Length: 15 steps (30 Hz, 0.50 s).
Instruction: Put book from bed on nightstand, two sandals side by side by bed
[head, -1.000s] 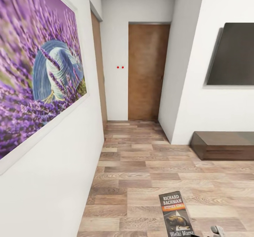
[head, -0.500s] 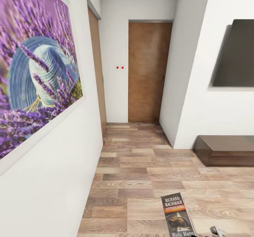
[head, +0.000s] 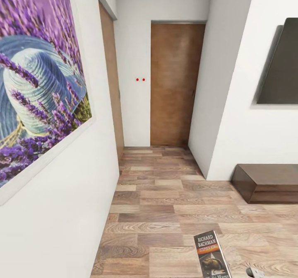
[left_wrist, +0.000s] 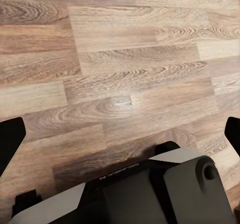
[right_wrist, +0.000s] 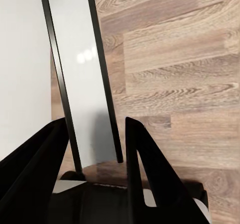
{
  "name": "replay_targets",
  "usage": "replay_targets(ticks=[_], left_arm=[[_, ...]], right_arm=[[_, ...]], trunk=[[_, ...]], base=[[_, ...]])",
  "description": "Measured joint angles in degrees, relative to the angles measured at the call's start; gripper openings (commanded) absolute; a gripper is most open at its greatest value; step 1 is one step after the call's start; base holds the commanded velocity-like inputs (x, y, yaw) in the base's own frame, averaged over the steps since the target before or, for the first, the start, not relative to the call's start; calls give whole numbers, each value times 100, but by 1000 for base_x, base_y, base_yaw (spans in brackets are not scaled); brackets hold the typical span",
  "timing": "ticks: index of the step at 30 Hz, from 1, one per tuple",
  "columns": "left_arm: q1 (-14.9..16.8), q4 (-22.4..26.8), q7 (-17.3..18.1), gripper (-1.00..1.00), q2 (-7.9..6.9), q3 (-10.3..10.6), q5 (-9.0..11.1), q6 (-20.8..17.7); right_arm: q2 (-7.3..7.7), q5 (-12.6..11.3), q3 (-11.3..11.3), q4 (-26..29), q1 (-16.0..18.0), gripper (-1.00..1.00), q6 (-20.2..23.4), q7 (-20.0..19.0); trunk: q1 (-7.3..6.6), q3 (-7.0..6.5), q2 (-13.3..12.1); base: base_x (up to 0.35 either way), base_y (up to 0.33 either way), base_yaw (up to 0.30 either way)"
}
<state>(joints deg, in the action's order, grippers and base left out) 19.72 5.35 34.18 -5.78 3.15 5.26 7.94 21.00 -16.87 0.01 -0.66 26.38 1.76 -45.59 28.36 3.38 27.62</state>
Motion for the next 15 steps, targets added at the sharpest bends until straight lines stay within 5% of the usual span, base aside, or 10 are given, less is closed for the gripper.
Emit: replay_targets(ticks=[6,15], left_arm=[[1,-1,0,100,1,0,0,0],[2,-3,0,100,1,0,0,0]], right_arm=[[0,0,-3,1,-1,-100,14,1],[1,-7,-10,1,-2,-100,3,-1]], trunk=[[0,0,0],[1,-14,0]], base=[[331,0,-58],[303,0,-274]])
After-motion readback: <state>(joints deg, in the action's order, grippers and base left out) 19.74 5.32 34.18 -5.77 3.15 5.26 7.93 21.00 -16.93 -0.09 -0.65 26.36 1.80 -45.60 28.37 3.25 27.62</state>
